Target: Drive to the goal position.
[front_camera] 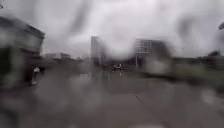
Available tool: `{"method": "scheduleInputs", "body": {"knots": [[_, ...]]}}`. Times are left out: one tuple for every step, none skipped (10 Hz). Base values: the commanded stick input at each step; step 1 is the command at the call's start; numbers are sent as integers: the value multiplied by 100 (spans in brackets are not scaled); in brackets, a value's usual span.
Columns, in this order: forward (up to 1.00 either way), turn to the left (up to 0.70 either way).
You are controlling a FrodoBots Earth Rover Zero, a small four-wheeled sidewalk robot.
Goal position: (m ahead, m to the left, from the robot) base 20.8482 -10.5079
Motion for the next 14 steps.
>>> {"method": "scheduleInputs", "body": {"knots": [[100, -2], [100, -33], [100, -40], [100, -26], [100, 0], [100, 1], [100, 2], [100, 2], [100, 2], [100, 2], [100, 2], [100, 2], [100, 2], [100, 0]]}}
